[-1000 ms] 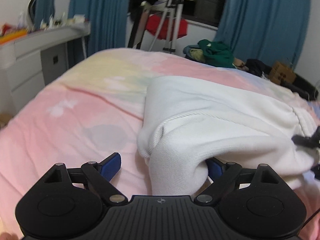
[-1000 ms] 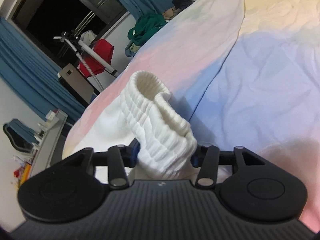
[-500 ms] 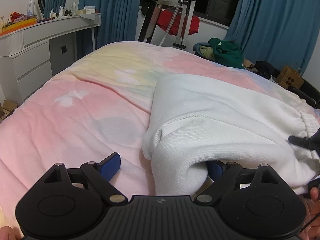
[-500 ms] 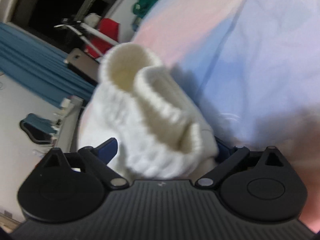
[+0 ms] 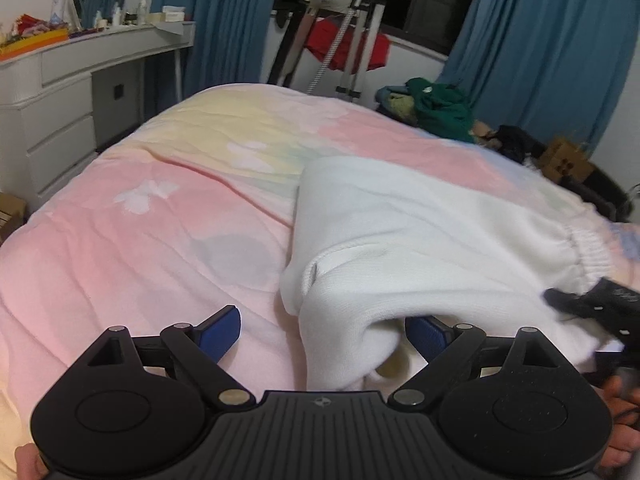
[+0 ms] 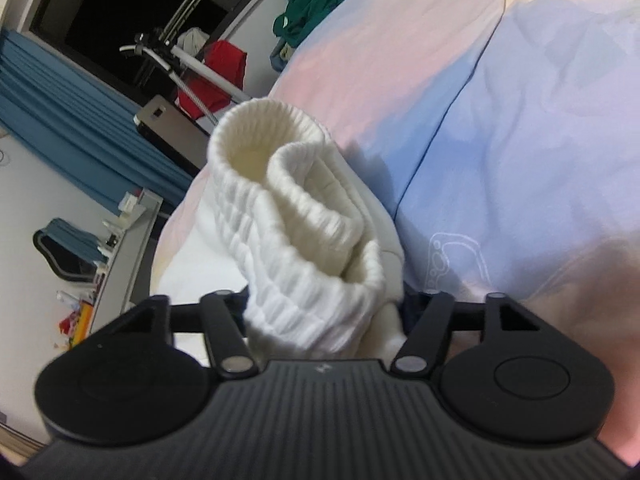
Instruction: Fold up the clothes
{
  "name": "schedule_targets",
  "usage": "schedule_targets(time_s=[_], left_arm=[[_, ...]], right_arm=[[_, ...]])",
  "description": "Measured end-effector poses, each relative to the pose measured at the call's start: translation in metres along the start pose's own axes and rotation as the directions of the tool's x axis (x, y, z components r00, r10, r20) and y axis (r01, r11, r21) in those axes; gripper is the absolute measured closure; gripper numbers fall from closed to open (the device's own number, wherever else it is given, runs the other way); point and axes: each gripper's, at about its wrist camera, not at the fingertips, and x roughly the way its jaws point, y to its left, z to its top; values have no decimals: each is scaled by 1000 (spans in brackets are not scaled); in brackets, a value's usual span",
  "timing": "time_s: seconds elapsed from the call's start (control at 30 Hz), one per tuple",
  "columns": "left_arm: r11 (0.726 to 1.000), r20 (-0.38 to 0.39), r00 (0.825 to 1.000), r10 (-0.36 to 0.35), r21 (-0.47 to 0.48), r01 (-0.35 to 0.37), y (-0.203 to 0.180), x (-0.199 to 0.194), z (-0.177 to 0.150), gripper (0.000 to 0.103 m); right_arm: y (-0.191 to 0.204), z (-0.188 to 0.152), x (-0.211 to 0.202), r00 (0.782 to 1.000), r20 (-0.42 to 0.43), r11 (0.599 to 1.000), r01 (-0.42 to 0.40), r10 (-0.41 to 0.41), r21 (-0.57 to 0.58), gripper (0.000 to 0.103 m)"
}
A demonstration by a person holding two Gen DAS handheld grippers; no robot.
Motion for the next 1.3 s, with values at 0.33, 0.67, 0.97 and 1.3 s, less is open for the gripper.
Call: schedule_targets(time_s=[0.33,0.67,0.97,1.3], left_arm=[[962,-16,977,-213,-176,207,39,1,33,10],[874,-251,894,-371,-420,245,66,108,59,11],[848,-244,872,-424,-445,288,65,124,57,13],[879,-260,884,-388,-392,271,54,121,52,27]], right_arm=[[3,0,-7,999,40,1000,10,-11,7,44],[4,-1,-6,999,46,1000,15,-15,4,44],[23,1,-14,990,128,997,-45,54,-70,44],[15,6,2,995,96,999,31,-28,-23,44]])
